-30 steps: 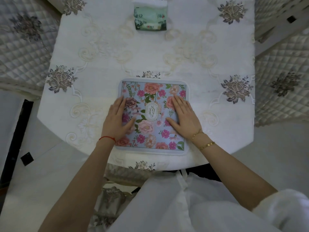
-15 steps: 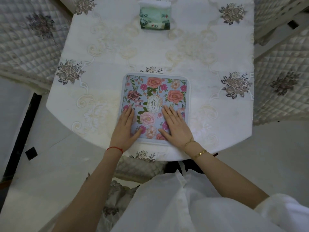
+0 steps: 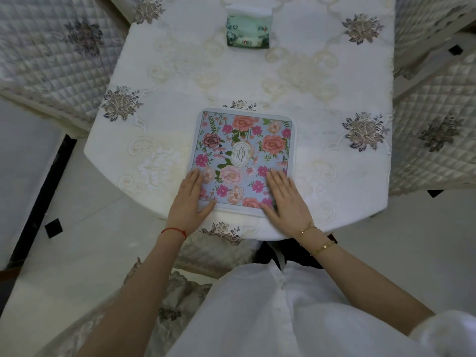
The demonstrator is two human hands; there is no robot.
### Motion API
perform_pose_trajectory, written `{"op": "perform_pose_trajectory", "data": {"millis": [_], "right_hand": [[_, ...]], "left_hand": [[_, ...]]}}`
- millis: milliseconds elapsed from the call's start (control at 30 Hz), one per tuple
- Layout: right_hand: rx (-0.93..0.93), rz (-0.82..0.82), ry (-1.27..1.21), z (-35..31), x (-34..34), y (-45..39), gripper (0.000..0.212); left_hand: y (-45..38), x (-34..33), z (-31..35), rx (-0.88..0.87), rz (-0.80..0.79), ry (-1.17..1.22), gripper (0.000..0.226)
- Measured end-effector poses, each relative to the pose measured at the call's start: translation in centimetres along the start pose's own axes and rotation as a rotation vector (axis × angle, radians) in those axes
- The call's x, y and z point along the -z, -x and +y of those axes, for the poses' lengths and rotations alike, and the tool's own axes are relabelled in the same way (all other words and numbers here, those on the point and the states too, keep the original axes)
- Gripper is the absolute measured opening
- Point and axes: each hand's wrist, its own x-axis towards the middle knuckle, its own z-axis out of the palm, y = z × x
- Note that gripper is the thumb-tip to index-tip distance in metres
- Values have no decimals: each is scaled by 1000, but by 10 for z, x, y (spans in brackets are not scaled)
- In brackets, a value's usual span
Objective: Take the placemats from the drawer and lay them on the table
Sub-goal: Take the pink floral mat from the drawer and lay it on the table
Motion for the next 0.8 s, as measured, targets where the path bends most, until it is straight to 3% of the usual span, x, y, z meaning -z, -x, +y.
{"op": "perform_pose_trajectory", "data": {"millis": [200,533,800], "right_hand": [[10,-44,-28,-27,-13,-7,72],[42,-55,-26,9,-2,21,72],[-76,6,-30,36,23,41,74]], "left_hand": [[9,-12,10,43,-24,-60,84],[17,-2,-1,47,-17,-67,84],[23,7,7,114,4,-43,77]]}}
